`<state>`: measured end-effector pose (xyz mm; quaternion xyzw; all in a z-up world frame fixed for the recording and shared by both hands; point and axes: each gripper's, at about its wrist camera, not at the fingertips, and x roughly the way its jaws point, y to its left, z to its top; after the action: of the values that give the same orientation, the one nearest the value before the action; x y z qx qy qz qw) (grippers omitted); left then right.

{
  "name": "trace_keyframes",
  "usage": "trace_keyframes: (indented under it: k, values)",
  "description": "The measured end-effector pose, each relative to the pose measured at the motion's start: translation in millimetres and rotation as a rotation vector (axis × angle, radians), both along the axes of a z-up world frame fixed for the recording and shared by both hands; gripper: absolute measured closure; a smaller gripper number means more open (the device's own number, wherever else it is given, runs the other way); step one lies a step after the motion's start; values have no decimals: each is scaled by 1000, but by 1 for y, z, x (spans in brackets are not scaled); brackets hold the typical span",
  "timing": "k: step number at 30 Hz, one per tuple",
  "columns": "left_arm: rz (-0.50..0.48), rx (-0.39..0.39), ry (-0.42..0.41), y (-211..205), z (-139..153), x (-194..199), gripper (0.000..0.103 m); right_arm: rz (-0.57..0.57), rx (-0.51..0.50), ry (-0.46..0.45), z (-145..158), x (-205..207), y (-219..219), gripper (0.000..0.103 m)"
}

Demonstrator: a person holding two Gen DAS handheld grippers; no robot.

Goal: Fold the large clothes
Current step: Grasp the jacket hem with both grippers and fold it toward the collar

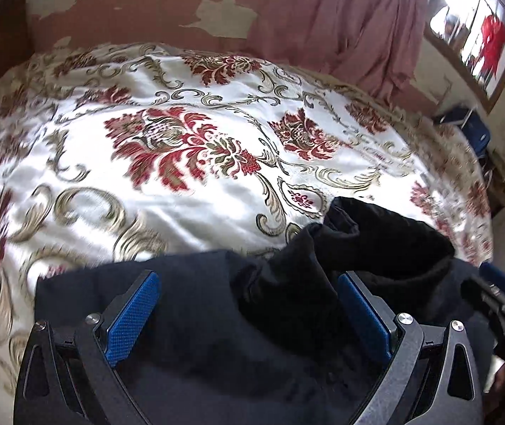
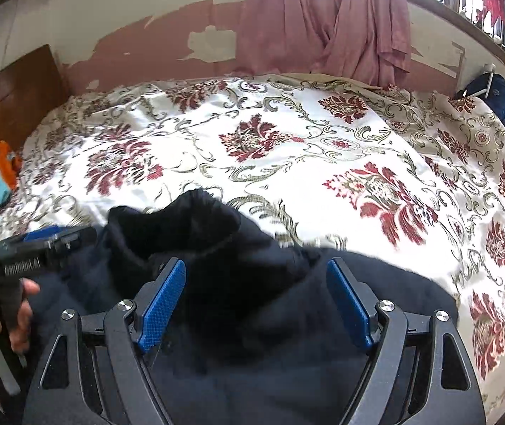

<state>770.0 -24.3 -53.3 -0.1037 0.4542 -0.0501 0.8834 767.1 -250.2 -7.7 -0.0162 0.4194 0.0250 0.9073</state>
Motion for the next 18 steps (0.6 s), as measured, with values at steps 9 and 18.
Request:
trace_keyframes:
  k: [9, 18]
  values:
    - [-145, -64, -47, -24, -5, 21, 87, 36, 57, 26, -17, 21, 5, 82]
    - [-174, 10, -198, -3, 33, -48, 98, 109, -24, -47, 0, -58, -22, 99]
